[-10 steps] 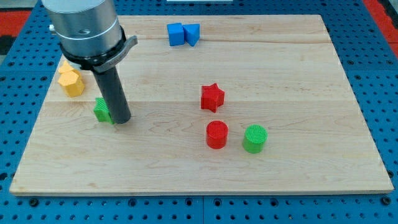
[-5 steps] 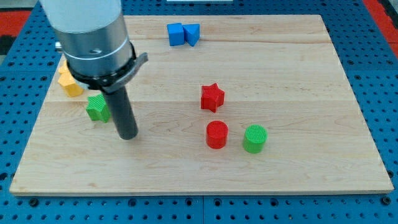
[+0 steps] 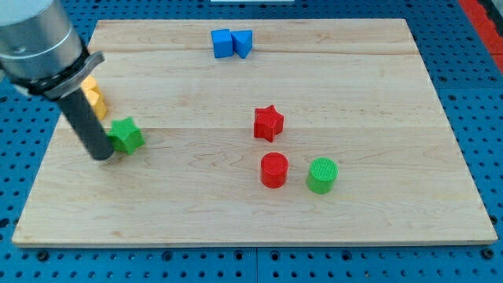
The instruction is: Slide the green star towards center left
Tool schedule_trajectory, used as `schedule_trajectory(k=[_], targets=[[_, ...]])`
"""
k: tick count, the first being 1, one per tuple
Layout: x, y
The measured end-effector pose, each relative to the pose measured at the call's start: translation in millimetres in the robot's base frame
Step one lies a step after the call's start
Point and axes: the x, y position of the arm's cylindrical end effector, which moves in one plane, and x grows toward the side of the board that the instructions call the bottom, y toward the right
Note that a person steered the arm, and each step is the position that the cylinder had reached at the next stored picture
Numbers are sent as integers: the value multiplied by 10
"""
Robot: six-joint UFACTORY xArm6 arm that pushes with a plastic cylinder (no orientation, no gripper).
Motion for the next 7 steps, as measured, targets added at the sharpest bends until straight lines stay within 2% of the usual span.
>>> schedule_trajectory(k=[1, 2, 4, 5, 6, 7], targets=[[-237, 334], [-212, 319], [-323, 841], [-599, 839], [-662, 392], [-662, 186]])
